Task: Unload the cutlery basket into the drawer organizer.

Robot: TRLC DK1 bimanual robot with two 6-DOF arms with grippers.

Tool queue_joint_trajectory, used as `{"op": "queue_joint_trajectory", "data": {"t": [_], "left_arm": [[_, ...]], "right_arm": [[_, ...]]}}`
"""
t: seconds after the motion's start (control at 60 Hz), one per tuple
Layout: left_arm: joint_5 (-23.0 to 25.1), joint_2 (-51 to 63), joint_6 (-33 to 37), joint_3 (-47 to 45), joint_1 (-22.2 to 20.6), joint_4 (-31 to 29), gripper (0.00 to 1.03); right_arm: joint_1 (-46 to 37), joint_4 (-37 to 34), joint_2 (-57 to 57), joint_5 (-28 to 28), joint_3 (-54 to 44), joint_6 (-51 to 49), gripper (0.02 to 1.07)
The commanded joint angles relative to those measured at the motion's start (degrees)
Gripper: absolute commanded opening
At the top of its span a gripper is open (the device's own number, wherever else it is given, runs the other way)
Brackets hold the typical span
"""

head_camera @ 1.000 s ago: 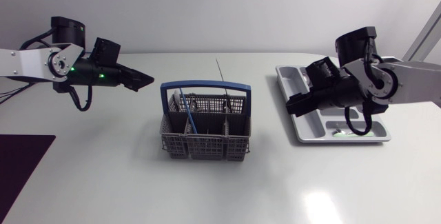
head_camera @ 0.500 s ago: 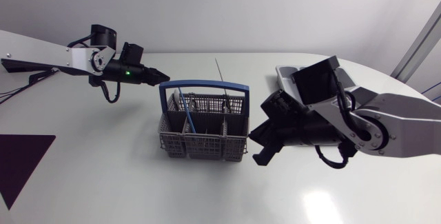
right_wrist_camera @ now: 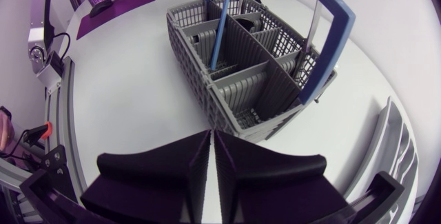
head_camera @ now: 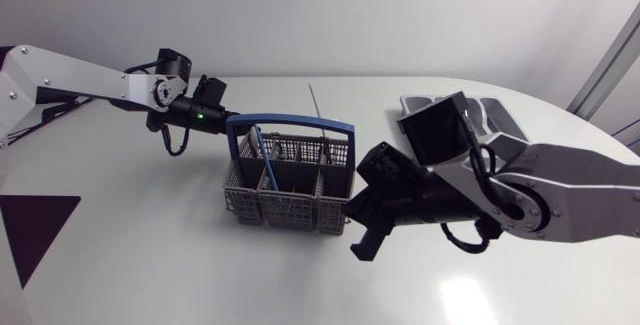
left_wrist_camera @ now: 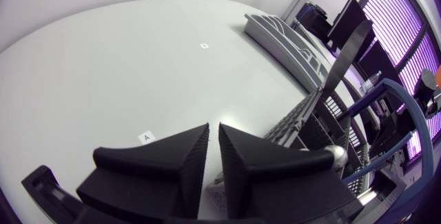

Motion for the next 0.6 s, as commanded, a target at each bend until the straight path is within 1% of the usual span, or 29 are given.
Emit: {"op": "queue_joint_trajectory", "data": {"t": [0.0,0.067,0.117,0.267,0.583], "left_arm": [[1.32,0.71,2.99,0.84,-0.58,-1.74,0.14],[1.67,0.19,3.6,0.13,-0.58,-2.35,0.14],[1.76,-0.25,4.22,-0.74,-0.58,-2.44,0.12],[1.93,-2.54,7.29,-4.08,-0.49,-4.38,0.11],[2.73,-11.94,15.38,-15.6,0.21,-8.24,0.11]], "right_arm": [[0.91,-0.84,0.35,-0.35,-0.8,-0.9,0.13],[0.91,-0.4,1.93,-0.26,-0.36,-0.98,0.13],[0.73,0.13,3.51,-0.08,-0.01,-1.16,0.13],[-1.38,1.63,6.59,1.76,1.4,-1.51,0.13],[-6.21,3.91,8.61,3.96,4.65,-1.42,0.13]]}}
